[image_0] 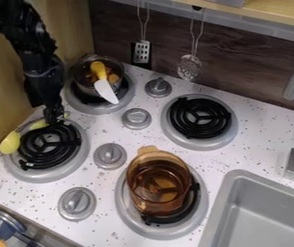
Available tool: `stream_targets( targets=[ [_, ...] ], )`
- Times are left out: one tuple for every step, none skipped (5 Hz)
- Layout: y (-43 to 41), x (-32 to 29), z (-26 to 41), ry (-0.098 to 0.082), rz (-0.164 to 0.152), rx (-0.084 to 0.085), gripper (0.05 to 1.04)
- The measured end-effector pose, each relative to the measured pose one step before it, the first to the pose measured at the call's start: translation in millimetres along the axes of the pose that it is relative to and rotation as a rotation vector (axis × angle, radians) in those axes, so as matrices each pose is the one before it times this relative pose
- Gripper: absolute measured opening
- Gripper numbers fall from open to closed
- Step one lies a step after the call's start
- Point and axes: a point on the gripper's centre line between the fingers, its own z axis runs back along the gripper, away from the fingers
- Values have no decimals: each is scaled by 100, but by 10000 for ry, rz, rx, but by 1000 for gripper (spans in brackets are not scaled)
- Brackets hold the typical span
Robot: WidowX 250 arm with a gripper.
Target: Put the yellow ladle on the orange pot
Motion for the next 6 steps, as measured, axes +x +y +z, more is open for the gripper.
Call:
stream_targets(
  targets=[
    [141,-172,-1037,-24,135,-198,1001],
    [416,194,-302,-119,125,-83,999],
    [371,-2,-230,119,159,-169,940],
    [-122,-202,-108,89,273,-21,668],
    [-248,-211,-186,357,279,-358,375],
    [-144,124,42,251,182,-218,245]
  ],
)
